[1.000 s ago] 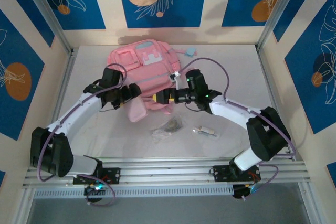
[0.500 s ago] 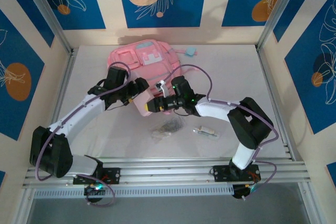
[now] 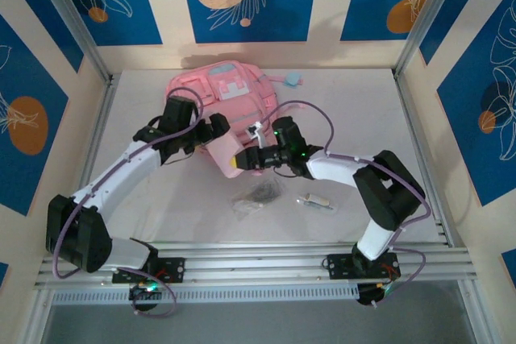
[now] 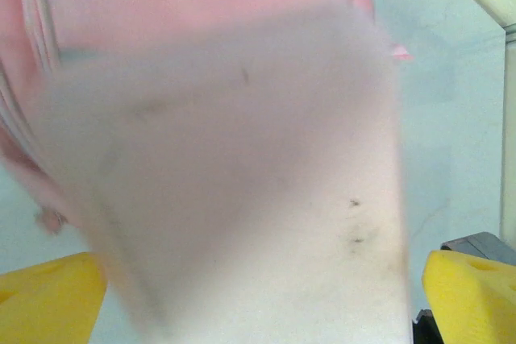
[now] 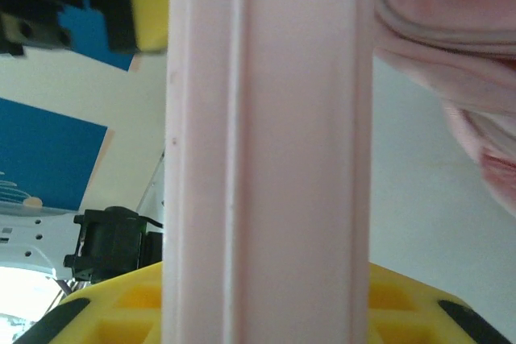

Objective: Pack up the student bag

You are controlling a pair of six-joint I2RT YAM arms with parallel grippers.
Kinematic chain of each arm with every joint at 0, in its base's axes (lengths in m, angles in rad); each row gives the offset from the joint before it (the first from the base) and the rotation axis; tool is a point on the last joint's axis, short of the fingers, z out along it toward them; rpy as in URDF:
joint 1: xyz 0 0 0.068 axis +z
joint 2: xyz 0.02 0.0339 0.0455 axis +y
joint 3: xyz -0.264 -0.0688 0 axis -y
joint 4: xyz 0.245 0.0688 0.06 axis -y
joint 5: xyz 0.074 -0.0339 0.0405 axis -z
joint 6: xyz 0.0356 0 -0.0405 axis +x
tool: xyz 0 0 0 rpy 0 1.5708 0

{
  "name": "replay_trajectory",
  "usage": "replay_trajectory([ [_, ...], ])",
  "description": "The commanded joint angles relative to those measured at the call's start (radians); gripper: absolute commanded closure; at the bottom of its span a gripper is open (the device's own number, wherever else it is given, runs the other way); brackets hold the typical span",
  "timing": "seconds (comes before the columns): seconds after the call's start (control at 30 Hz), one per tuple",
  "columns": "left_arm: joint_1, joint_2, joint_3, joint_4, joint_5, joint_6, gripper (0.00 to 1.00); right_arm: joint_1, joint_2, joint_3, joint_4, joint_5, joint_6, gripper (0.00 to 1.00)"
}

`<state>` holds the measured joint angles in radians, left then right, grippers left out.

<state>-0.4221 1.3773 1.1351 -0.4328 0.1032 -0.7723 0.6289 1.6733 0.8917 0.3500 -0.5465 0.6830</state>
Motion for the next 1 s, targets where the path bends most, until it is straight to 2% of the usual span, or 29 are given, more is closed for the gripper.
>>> replay_trajectory([
  [0.0, -0.003, 0.034, 0.103, -0.039, -0.078, 0.196, 0.0, -0.066, -0.08, -0.034, -0.021, -0.064, 0.0, 0.84],
  [0.13, -0.003, 0.145, 0.214, -0.064, -0.028, 0.345, 0.01, -0.157, -0.152, -0.077, -0.14, -0.04, -0.031, 0.84],
  [0.27, -0.007, 0.276, 0.312, -0.103, 0.039, 0.505, 0.09, -0.273, -0.227, -0.116, -0.241, -0.022, -0.043, 0.84],
  [0.4, -0.025, 0.385, 0.396, -0.153, 0.028, 0.643, 0.2, -0.381, -0.312, -0.156, -0.323, 0.01, -0.053, 0.84],
  [0.53, -0.065, 0.467, 0.477, -0.198, -0.005, 0.776, 0.21, -0.472, -0.381, -0.194, -0.351, 0.02, -0.04, 0.84],
  [0.7, -0.115, 0.544, 0.548, -0.248, -0.013, 0.872, 0.2, -0.531, -0.433, -0.225, -0.354, 0.031, -0.01, 0.84],
  [0.83, -0.136, 0.616, 0.594, -0.302, -0.072, 0.904, 0.21, -0.546, -0.46, -0.245, -0.341, 0.038, 0.01, 0.84],
  [0.9, -0.136, 0.641, 0.602, -0.306, -0.103, 0.918, 0.26, -0.548, -0.469, -0.248, -0.336, 0.034, 0.013, 0.84],
  [0.97, -0.136, 0.662, 0.603, -0.296, -0.145, 0.934, 0.39, -0.548, -0.476, -0.244, -0.34, 0.034, 0.013, 0.84],
])
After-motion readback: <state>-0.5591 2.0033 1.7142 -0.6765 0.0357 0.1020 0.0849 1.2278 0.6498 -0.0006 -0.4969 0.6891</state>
